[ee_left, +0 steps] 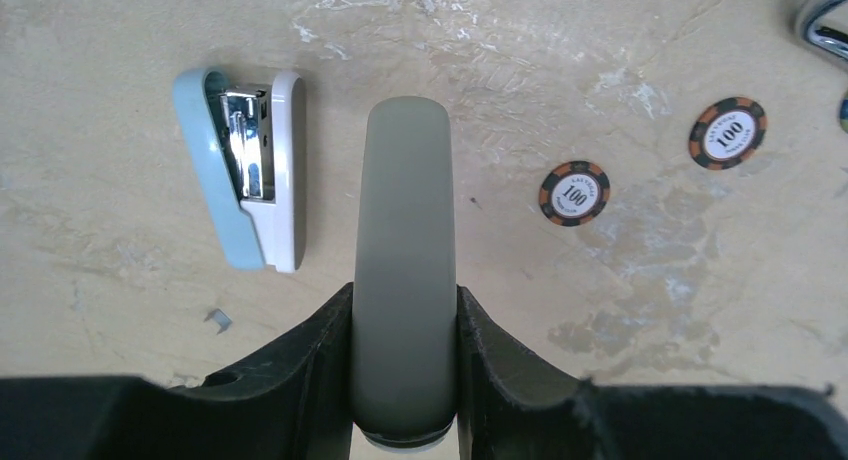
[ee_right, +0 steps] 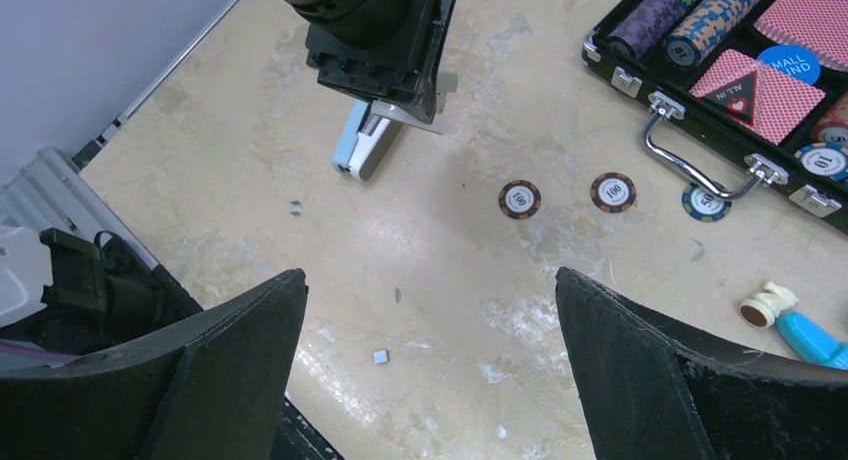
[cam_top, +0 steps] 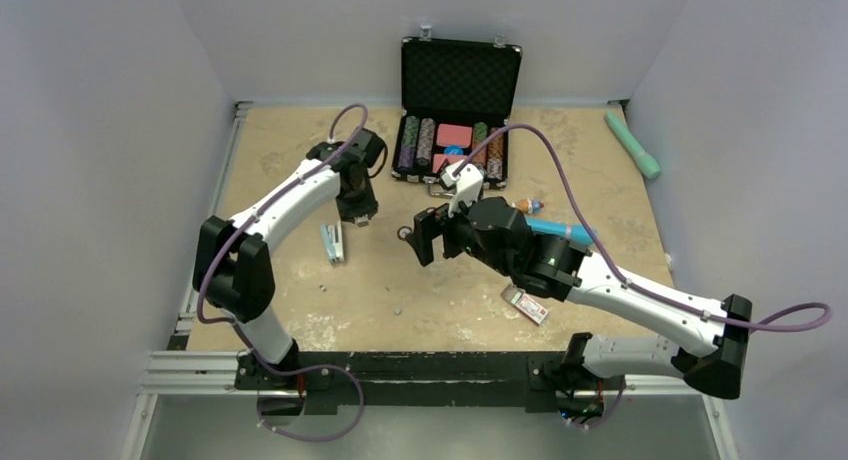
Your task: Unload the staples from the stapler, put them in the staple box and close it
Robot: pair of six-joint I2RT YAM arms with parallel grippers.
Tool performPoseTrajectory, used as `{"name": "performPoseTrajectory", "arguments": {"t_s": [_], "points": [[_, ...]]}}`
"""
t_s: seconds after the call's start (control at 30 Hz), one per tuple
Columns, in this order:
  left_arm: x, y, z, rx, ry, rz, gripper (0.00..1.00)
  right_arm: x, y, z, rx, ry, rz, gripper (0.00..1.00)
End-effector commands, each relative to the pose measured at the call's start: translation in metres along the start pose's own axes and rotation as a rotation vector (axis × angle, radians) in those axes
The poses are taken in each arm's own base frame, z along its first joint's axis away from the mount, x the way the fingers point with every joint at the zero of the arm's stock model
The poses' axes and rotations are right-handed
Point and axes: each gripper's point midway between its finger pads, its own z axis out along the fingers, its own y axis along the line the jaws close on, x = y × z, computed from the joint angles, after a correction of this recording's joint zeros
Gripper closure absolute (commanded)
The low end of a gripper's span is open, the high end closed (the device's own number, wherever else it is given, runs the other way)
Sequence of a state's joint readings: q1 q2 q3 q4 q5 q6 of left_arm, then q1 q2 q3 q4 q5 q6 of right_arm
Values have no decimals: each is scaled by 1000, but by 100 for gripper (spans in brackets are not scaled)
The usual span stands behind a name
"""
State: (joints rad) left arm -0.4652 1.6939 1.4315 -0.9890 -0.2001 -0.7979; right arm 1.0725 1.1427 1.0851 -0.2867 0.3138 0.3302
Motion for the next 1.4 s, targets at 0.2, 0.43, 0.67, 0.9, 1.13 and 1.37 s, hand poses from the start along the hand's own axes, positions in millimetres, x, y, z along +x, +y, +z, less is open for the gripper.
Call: {"name": "performPoseTrajectory", "arguments": {"t_s": [0.2,0.43,0.67,0.9,1.13,1.37], "points": [[0,11,33,-100,-54,101,100,-18,4,-27,-78,-109,36,1],[42,28,55,-112,36,101,89,-21,0,-39,-83,-143,50,1],[63,33,57,-88,67,112,41,-13,-2,-41,-77,-122,86,1],[63,37,42,-73,49,103,24,-14,-2,-45,-77,-122,114,1],[58,39,-7,-29,31,101,29,-16,-6,-53,-62,-127,152,1],[107,39,-10,42,181,160,54,-12,-11,-57,-40,-123,193,1]]}}
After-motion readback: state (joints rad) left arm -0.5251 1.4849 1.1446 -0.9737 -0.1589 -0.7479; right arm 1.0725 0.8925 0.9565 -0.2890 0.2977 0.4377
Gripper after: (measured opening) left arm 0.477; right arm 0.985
